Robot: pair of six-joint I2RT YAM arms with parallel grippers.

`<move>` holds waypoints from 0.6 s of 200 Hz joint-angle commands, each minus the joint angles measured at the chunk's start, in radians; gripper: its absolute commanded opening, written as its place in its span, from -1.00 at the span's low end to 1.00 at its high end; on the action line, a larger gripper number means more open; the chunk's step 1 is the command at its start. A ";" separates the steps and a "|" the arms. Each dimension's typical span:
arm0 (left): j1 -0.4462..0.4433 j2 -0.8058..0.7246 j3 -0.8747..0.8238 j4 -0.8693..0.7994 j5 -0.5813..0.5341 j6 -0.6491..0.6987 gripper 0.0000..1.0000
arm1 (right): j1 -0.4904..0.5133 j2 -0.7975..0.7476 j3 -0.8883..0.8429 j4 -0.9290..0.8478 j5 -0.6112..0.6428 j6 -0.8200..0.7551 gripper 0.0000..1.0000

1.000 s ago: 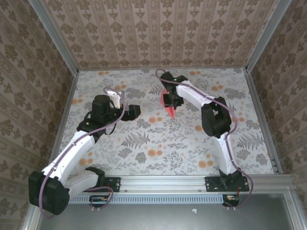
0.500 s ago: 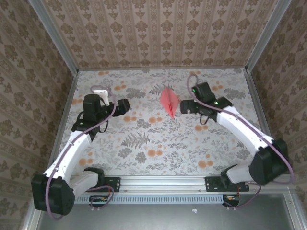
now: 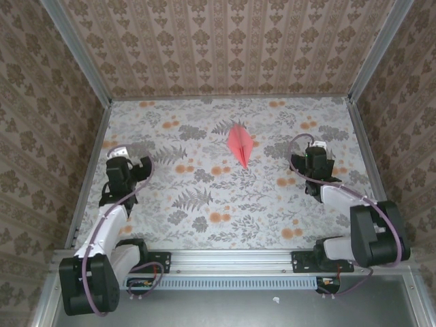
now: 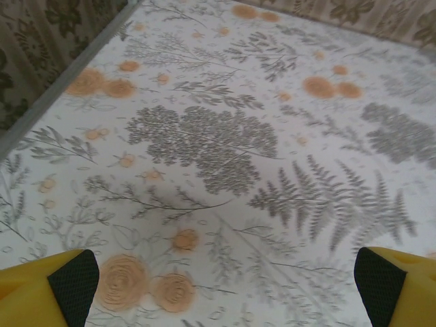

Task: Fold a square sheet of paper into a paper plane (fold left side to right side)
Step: Reset both arms

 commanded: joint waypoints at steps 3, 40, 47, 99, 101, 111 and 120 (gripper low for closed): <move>0.019 0.036 -0.053 0.225 -0.045 0.149 1.00 | -0.003 0.056 -0.025 0.325 -0.051 -0.117 1.00; 0.057 0.151 -0.139 0.507 0.064 0.232 1.00 | -0.025 0.189 -0.137 0.658 -0.126 -0.136 1.00; 0.060 0.185 -0.148 0.557 0.074 0.240 1.00 | -0.026 0.174 -0.137 0.625 -0.134 -0.133 1.00; 0.078 0.306 -0.116 0.634 0.215 0.285 1.00 | -0.058 0.175 -0.102 0.558 -0.178 -0.107 1.00; 0.077 0.306 -0.117 0.641 0.219 0.286 1.00 | -0.058 0.176 -0.102 0.559 -0.179 -0.107 0.99; 0.077 0.300 -0.128 0.653 0.241 0.287 1.00 | -0.058 0.175 -0.102 0.560 -0.178 -0.107 1.00; 0.077 0.312 -0.147 0.712 0.256 0.262 1.00 | -0.058 0.175 -0.102 0.561 -0.179 -0.107 1.00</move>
